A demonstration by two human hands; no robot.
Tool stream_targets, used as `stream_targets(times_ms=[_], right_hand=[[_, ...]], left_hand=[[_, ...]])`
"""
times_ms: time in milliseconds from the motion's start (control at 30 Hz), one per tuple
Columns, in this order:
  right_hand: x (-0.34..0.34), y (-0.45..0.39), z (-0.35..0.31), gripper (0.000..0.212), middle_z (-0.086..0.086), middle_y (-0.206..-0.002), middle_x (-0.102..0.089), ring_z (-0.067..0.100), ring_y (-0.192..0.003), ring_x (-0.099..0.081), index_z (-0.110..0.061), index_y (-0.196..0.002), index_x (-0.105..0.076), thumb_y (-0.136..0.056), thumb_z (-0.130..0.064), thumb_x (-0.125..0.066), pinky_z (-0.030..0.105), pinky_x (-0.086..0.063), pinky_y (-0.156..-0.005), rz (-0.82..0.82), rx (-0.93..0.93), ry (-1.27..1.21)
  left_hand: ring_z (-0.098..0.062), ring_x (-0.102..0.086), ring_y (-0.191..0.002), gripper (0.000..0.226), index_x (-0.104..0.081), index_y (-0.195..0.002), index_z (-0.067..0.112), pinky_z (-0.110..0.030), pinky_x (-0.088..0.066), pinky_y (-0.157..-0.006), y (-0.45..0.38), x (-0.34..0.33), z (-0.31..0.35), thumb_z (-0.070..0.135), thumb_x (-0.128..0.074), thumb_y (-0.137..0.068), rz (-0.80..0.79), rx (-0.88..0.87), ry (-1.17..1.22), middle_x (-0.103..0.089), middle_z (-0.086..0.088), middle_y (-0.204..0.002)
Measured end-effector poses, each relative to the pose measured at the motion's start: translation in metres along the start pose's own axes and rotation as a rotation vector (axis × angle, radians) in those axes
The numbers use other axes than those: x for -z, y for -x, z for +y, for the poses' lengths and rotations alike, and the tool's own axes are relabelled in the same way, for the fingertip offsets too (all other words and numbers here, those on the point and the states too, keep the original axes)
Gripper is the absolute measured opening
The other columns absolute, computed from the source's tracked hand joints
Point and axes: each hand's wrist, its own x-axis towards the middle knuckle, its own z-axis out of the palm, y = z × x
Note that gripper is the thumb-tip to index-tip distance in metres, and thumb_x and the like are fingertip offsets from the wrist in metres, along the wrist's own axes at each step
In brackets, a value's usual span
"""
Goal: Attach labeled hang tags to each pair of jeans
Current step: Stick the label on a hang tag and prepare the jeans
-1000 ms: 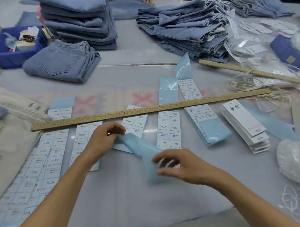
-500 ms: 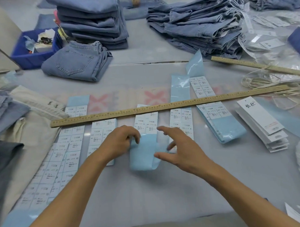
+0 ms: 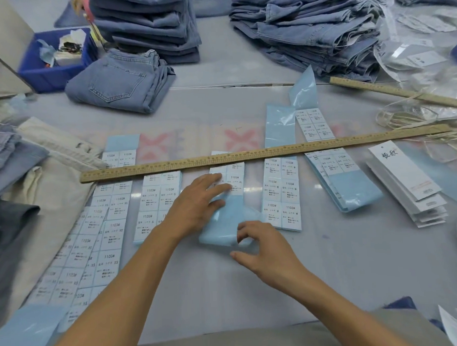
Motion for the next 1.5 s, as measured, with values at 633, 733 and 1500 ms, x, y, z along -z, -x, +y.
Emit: stream_targets(times_ms=[633,733,1500], right_hand=[[0.046,0.001,0.063,0.018,0.003,-0.115,-0.068,0.03,-0.105,-0.059,-0.011,-0.107,-0.074,-0.09,-0.009,-0.071,0.044,-0.056,-0.078,0.265,0.159,0.439],[0.047,0.005,0.064,0.012,0.001,-0.111,-0.069,0.027,-0.1,-0.062,-0.012,-0.1,-0.074,-0.088,-0.01,-0.074,0.042,-0.058,-0.069,0.299,0.206,0.516],[0.017,-0.031,0.08,0.045,0.017,-0.118,-0.068,0.037,-0.102,-0.064,-0.002,-0.117,-0.07,-0.073,0.005,-0.071,0.045,-0.056,-0.082,0.61,0.088,0.435]], left_hand=[[-0.025,-0.062,-0.103,0.036,-0.066,-0.125,0.029,-0.034,-0.043,-0.078,-0.017,-0.001,0.095,0.012,-0.051,-0.097,-0.149,-0.297,-0.225,-0.068,0.004,-0.116],[-0.023,-0.059,-0.109,0.03,-0.06,-0.13,0.025,-0.036,-0.049,-0.079,-0.022,-0.008,0.104,0.024,-0.048,-0.103,-0.103,-0.17,-0.18,-0.064,0.003,-0.121],[-0.023,-0.043,-0.125,0.037,-0.061,-0.13,0.018,-0.04,-0.038,-0.1,-0.1,-0.051,0.106,0.04,-0.055,-0.1,0.043,0.003,-0.104,-0.051,0.002,-0.138]])
